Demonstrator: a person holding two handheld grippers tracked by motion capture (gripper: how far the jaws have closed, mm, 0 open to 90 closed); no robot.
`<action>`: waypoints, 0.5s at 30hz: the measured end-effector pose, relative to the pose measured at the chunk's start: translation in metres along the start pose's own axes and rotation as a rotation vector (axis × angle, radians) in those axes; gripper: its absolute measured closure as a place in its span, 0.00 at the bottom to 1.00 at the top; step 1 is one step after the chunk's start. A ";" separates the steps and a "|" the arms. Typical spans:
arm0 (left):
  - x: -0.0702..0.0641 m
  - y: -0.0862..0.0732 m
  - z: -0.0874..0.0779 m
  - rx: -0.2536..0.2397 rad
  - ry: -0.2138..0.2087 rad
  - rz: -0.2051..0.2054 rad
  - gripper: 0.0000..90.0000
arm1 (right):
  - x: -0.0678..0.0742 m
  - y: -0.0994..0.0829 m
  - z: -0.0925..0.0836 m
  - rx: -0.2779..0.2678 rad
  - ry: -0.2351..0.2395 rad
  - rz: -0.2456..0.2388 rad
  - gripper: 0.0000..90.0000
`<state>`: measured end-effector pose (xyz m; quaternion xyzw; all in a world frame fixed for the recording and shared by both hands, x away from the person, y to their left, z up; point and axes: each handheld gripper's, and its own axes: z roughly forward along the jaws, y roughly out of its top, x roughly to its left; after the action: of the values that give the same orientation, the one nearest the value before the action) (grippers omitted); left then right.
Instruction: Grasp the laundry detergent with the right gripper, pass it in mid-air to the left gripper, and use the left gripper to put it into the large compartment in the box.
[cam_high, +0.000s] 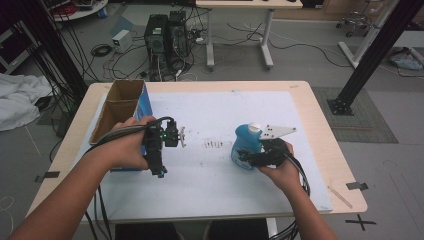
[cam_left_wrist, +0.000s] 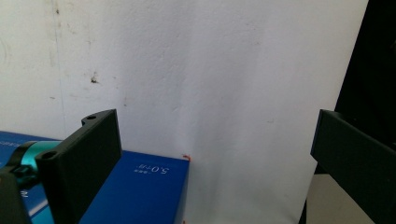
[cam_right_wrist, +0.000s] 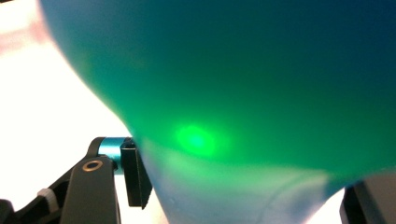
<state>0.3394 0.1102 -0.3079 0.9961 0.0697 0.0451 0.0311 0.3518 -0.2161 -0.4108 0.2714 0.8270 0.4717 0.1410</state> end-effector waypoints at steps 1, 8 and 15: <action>0.000 0.000 0.000 0.001 0.001 0.000 0.02 | 0.000 0.000 0.000 -0.002 -0.001 0.000 0.37; 0.000 0.000 0.000 0.002 0.001 -0.001 0.02 | 0.001 -0.001 0.000 -0.003 0.001 -0.005 0.42; 0.000 0.000 0.001 -0.006 0.004 -0.006 0.02 | 0.001 -0.001 -0.001 -0.006 0.002 -0.009 0.43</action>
<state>0.3397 0.1097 -0.3089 0.9957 0.0726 0.0471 0.0338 0.3506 -0.2166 -0.4112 0.2666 0.8269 0.4739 0.1431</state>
